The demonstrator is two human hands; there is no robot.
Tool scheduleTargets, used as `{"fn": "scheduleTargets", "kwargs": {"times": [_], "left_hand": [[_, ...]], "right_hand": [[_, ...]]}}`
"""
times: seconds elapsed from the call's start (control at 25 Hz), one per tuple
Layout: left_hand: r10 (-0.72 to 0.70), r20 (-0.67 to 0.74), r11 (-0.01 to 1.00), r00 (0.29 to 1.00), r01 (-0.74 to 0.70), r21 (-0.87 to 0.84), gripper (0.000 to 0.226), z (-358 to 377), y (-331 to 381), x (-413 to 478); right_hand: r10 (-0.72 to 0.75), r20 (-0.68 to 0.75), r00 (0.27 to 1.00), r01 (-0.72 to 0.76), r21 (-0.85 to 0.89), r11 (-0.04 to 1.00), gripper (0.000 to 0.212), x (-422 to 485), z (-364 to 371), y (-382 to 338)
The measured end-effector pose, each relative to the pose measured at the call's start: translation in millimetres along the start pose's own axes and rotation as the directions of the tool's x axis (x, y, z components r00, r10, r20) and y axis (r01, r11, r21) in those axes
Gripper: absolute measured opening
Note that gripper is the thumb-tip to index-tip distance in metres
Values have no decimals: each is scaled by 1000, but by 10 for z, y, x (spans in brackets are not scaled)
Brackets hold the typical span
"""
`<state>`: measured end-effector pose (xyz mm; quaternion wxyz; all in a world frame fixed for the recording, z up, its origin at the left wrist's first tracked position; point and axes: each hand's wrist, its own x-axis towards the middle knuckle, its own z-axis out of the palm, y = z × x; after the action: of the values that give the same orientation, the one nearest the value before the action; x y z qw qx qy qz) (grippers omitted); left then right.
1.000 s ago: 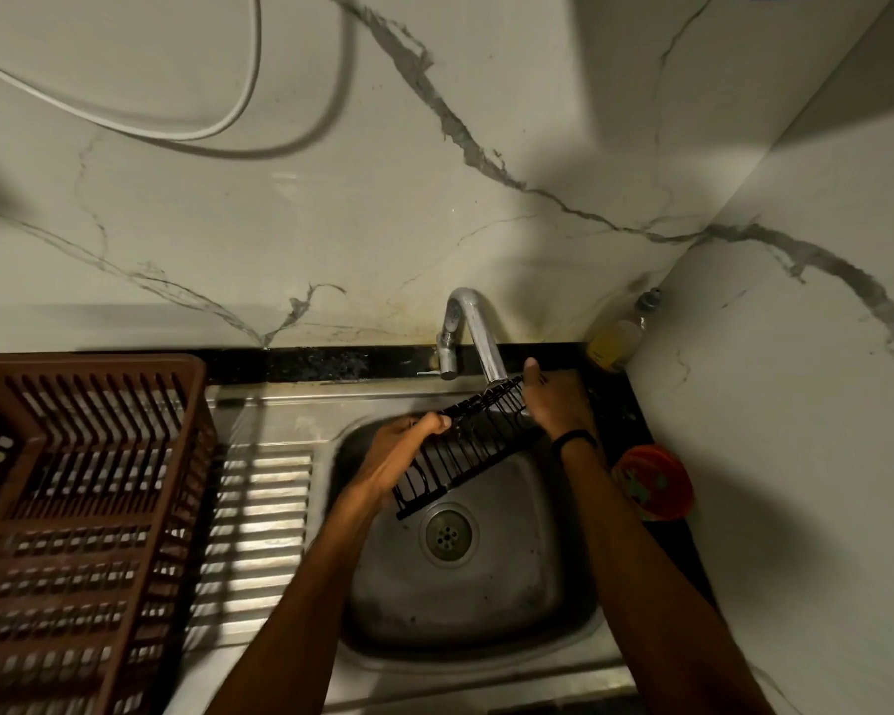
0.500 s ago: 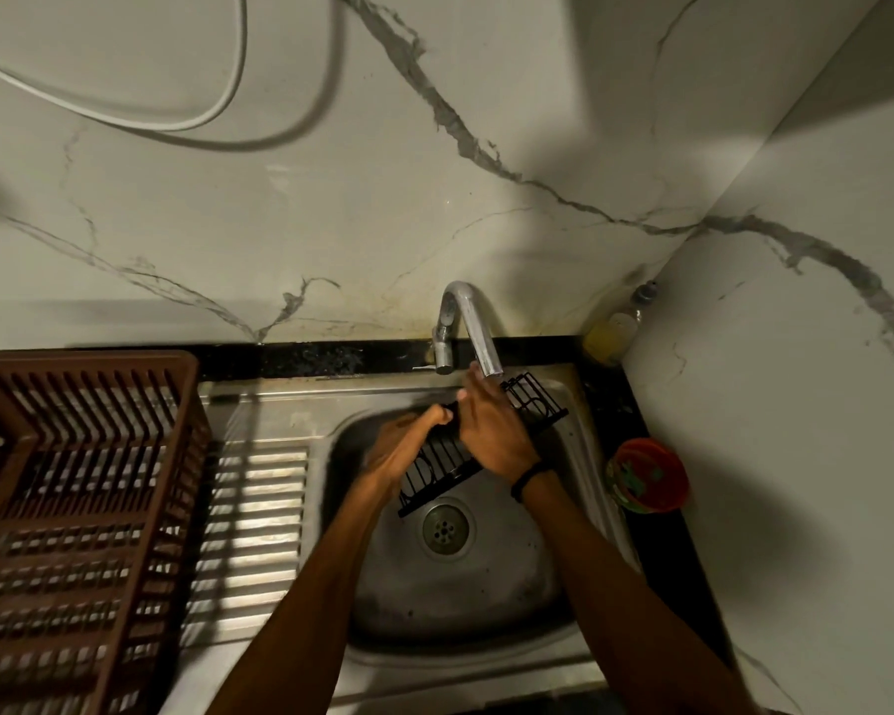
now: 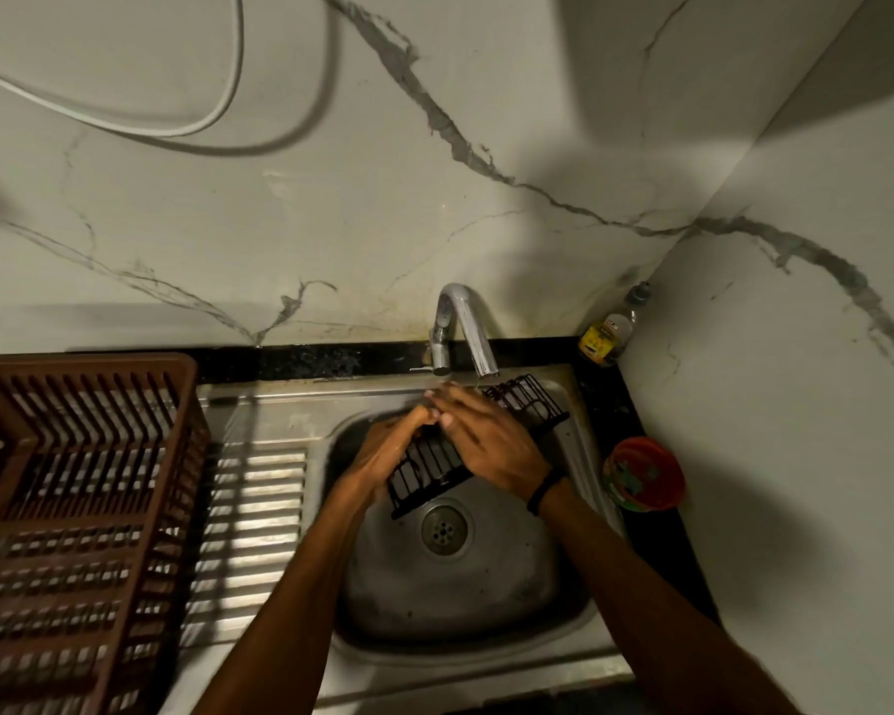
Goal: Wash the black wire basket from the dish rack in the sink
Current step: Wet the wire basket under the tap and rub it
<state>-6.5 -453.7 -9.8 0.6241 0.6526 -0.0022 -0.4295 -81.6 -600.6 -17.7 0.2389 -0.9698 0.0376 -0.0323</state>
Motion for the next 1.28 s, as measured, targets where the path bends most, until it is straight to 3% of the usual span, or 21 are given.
{"fn": "scheduleTargets", "kwargs": {"times": [0.04, 0.12, 0.24, 0.28, 0.4, 0.44, 0.56, 0.6, 0.72, 0.76, 0.84, 0.88, 0.92, 1.0, 1.08, 1.12, 1.2, 1.24, 1.28], "left_hand": [[28, -24, 1000, 999, -28, 15, 7, 24, 30, -40], [82, -44, 995, 996, -79, 59, 13, 55, 26, -62], [95, -76, 995, 993, -91, 44, 8, 32, 47, -82], [69, -73, 998, 995, -68, 16, 10, -1, 53, -78], [-1, -85, 999, 996, 4, 44, 29, -40, 44, -47], [-4, -102, 1000, 995, 7, 30, 30, -57, 30, -26], [-38, -146, 998, 989, 31, -50, 43, -68, 26, -38], [-43, -152, 998, 987, 36, -47, 45, -65, 21, -34], [-38, -173, 999, 984, 35, -25, 46, -67, 35, -49], [-58, -137, 997, 989, 51, -55, 56, -77, 52, -70], [-79, -39, 995, 996, 77, -65, 76, -126, 44, -103], [-80, -8, 996, 997, 80, -40, 72, -135, 35, -110], [-86, 25, 996, 996, 86, 0, 63, -151, 13, -80], [-106, 65, 993, 992, 102, 55, 40, -117, 74, -134], [-134, 81, 991, 988, 131, 35, 42, -109, 122, -141], [-136, 71, 990, 988, 134, 32, 47, -117, 119, -122], [-117, 40, 992, 992, 115, 49, 35, -155, 104, -110], [-117, 39, 992, 992, 116, 45, 33, -170, 96, -107], [-129, 14, 990, 992, 128, 53, 42, -188, 77, -83]], "right_hand": [[66, -32, 997, -65, 29, 997, 48, 28, -21, 57], [144, -82, 986, -142, 31, 989, 57, 26, -14, -13], [11, -19, 1000, -13, -111, 994, 54, -30, -56, -61], [34, 3, 999, -33, -153, 988, 51, -28, -101, 55], [350, -35, 936, -352, -78, 933, 52, 61, -242, 355], [330, -33, 944, -331, -82, 940, 57, 66, -214, 285], [50, 49, 998, -44, -113, 993, 59, 11, -106, -10], [55, 52, 997, -50, -88, 995, 52, 36, -132, 50], [282, -54, 958, -285, -44, 958, 48, 103, -207, 279], [273, -46, 961, -275, -61, 959, 53, 78, -179, 258], [119, 0, 993, -118, -87, 989, 58, -16, -76, 96], [85, 21, 996, -83, -67, 994, 57, -48, -47, 93], [112, 28, 993, -112, -31, 993, 57, -36, -56, 164], [313, -22, 949, -313, 6, 950, 61, 47, -143, 404], [468, -3, 884, -468, -4, 884, 62, 34, -160, 426], [399, 12, 917, -398, -33, 917, 59, -14, -131, 283], [163, 36, 986, -161, -51, 986, 57, -146, -9, 64], [102, 34, 994, -100, -35, 994, 57, -157, -4, 87], [132, 26, 991, -132, -20, 991, 55, -108, -40, 200]]}}
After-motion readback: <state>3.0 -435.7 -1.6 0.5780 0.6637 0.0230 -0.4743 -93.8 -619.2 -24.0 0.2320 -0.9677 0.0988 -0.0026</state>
